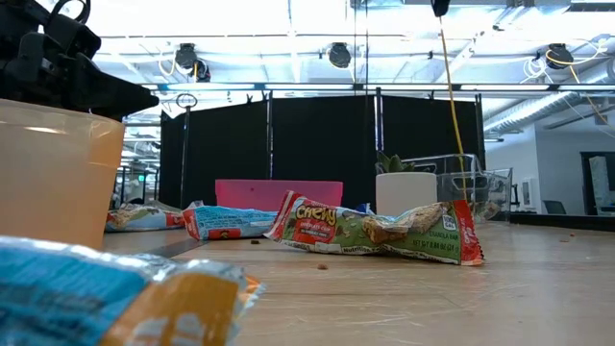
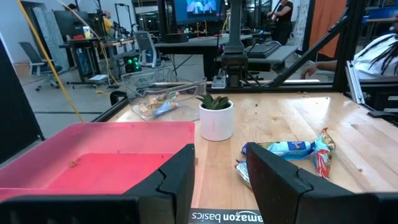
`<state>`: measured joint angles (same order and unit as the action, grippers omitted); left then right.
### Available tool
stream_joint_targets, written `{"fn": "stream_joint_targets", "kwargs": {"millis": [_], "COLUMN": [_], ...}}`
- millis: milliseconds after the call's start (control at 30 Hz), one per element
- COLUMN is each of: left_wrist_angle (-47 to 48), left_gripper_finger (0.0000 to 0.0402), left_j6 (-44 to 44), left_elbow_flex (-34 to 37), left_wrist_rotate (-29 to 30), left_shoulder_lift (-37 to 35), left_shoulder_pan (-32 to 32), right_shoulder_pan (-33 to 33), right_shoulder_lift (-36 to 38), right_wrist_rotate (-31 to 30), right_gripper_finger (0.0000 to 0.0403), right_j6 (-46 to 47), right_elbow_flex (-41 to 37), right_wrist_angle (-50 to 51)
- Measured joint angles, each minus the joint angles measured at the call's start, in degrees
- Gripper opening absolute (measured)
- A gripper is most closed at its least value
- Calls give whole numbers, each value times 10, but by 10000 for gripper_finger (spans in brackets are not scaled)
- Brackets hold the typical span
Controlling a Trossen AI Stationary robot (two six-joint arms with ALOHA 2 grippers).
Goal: Pick and place Granola Bars by type
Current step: Put the orange granola bar into the transparent bin
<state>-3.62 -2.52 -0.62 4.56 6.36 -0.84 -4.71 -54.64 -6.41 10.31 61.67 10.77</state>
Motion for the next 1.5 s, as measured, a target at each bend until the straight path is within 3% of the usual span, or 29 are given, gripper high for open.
{"fn": "stream_joint_targets", "kwargs": {"millis": [133, 467, 667, 833, 1000, 1300, 1500], "left_wrist_angle": [0, -1, -11, -23, -8, 179, 232], "left_gripper_finger": [147, 148, 147, 148, 148, 148, 164], "left_j6": [16, 281, 340, 341, 273, 221, 220], "left_elbow_flex": [0, 0, 0, 0, -37, -198, -293], "left_wrist_rotate": [0, 0, 15, 3, -14, 120, 174], "left_shoulder_lift": [0, 0, 0, 0, 0, 26, 82], "left_shoulder_pan": [0, 0, 0, 0, 0, 0, 0], "right_shoulder_pan": [0, 0, 0, 0, 0, 0, 0], "right_shoulder_lift": [-15, -45, -43, -43, -43, -43, -43], "right_wrist_rotate": [-24, -24, -25, -25, -25, -25, -8], "right_gripper_finger": [50, 50, 50, 50, 50, 50, 50], "right_j6": [0, 25, 25, 25, 12, 7, -20], "right_elbow_flex": [0, 0, 0, 0, 0, 0, 0], "right_wrist_angle": [-3, -37, -38, -37, -37, -37, -26]}}
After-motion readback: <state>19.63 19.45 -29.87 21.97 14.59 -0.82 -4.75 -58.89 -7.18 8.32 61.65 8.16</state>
